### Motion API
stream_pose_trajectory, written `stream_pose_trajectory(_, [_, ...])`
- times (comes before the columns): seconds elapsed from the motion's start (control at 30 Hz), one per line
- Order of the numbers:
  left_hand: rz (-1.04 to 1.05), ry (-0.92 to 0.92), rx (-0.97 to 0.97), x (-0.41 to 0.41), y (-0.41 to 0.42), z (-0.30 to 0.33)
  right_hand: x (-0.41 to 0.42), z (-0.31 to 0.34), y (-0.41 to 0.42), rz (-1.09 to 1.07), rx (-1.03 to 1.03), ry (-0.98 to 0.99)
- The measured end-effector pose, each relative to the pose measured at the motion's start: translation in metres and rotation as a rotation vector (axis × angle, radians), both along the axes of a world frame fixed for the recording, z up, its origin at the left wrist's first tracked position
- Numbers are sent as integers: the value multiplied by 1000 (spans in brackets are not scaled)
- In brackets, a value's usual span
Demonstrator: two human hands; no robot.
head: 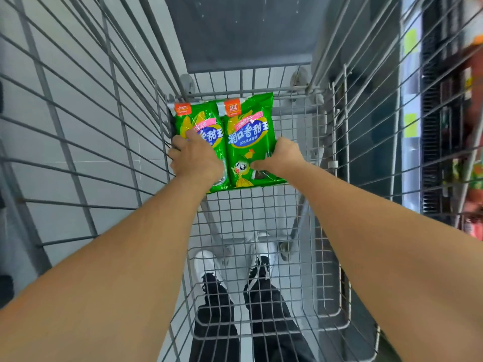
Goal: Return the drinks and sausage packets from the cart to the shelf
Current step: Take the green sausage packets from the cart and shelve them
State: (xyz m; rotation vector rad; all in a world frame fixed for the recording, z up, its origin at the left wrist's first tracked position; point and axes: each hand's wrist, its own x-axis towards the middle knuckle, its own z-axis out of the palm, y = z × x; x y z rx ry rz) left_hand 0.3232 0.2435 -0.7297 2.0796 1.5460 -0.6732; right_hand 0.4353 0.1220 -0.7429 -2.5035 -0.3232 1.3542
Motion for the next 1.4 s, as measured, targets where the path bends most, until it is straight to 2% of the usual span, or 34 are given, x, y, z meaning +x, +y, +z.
stream_pose_trajectory(0.1, [74, -52, -33, 2, -4, -2, -6, -2, -3, -143, 92, 55])
stream_pose_trajectory(0.17, [92, -58, -13, 0, -4, -3, -6, -4, -2, -196, 85, 66])
stream_pose_trajectory(0.37, [282, -159, -21, 0, -8, -3, 6, 0, -3, -209, 48, 60])
stream_pose_trajectory(0.53, [338, -213, -75, 0, -6, 0, 3, -1, -4, -254, 82, 13])
stream_pose_trajectory(0.73, [257, -189, -89, 6, -11, 17, 0, 21, -10, -113, 64, -33])
stream_pose_trajectory(0.93, [127, -144, -146, 0, -14, 60, -14, 65, -37, -116, 32, -58])
stream_pose_trajectory(1.2, [-49, -223, -157, -17, -14, 162, -43, 176, -75, -198, 80, -155])
stream_pose_trajectory(1.4, [-295, -301, -169, -19, -29, 257, -81, 271, -122, -359, 125, -263])
